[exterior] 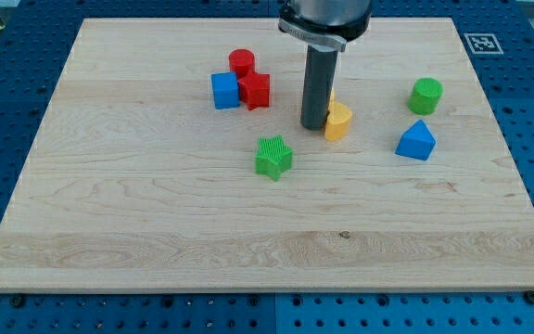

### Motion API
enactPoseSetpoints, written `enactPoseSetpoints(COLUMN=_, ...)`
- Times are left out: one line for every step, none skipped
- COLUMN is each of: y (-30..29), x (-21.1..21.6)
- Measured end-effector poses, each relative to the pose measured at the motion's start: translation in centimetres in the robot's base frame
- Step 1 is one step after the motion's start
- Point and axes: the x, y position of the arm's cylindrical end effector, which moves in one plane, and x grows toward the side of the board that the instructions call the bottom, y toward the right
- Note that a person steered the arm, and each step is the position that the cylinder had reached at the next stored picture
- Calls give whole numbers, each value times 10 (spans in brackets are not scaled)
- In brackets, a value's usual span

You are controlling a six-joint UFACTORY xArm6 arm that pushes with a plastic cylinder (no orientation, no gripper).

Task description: Push the yellow heart towards the top center

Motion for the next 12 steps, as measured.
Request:
enactPoseSetpoints(y=4, x=-18)
enactPoseSetpoints(y=23, x=-47)
enactPoseSetpoints(y=34, x=-77)
enactPoseSetpoints(y=36, x=-64)
enactPoseSetpoints(y=36, x=-40)
enactPoseSetpoints(y=25, x=-19)
enactPoseSetpoints(y=-14, x=-18)
enactPoseSetpoints(y=-40, x=-6)
enactPoseSetpoints(y=-18, x=38)
enactPoseSetpoints(y=24, x=44)
enactPoseSetpoints(y=53, x=23)
enactPoseSetpoints(y=56, x=8)
